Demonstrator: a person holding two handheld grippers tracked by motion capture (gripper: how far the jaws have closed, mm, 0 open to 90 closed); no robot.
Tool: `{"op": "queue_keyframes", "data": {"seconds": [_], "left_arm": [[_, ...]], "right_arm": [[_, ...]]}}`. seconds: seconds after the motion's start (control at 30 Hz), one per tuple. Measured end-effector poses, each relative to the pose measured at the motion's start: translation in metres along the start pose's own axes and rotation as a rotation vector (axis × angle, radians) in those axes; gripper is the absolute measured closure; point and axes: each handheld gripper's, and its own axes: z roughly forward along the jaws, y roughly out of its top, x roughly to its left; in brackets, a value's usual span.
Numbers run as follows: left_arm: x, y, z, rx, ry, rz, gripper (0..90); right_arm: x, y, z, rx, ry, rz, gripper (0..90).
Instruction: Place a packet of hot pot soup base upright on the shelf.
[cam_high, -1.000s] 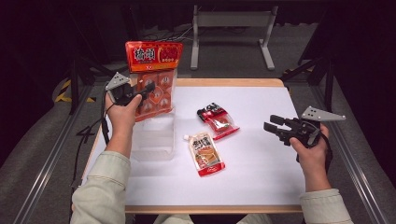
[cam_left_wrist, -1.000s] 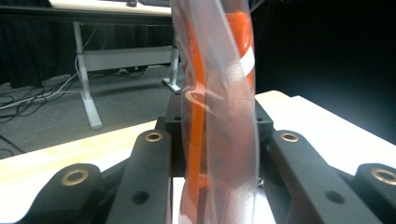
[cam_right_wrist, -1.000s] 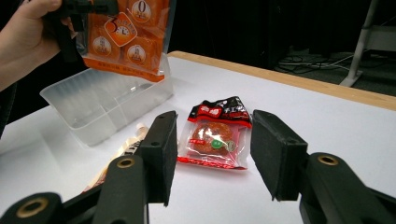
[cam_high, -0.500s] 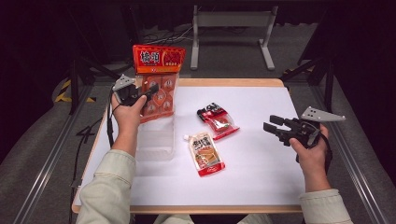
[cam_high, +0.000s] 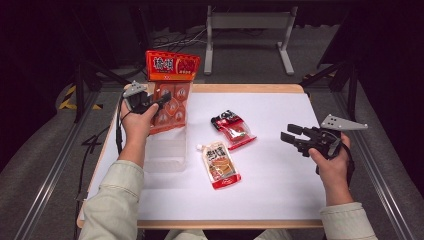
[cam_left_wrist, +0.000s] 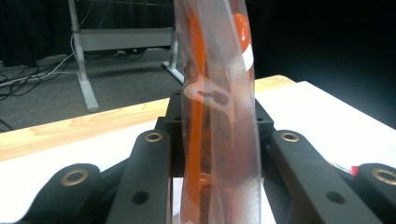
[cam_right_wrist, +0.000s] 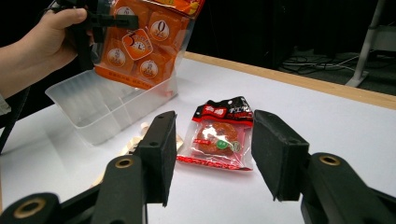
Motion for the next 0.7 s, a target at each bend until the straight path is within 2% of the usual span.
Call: {"op": "queue_keyframes", "data": {"seconds": [0.17,0.33,0.47,0.5,0.7], "left_arm": [[0.001,-0.001,0.000,0.018,-0.009,0.017,70.2],[0.003,0.001,-0.005,0.083,-0.018,0.045,70.0],[0.004,0.001,-0.010,0.138,-0.032,0.042,69.9],[0.005,0.001,-0.012,0.152,-0.030,0.054,69.8],[0.008,-0.005,-0.021,0.207,-0.032,0.041,69.1]], "right_arm": [[0.001,0.000,0.002,0.007,0.004,-0.006,50.9],[0.001,0.000,0.001,0.005,0.004,-0.002,50.9],[0.001,0.000,0.002,0.005,0.006,-0.003,50.8],[0.001,0.000,0.002,0.006,0.007,-0.004,50.8],[0.002,0.000,0.003,0.007,0.010,-0.005,50.6]]}}
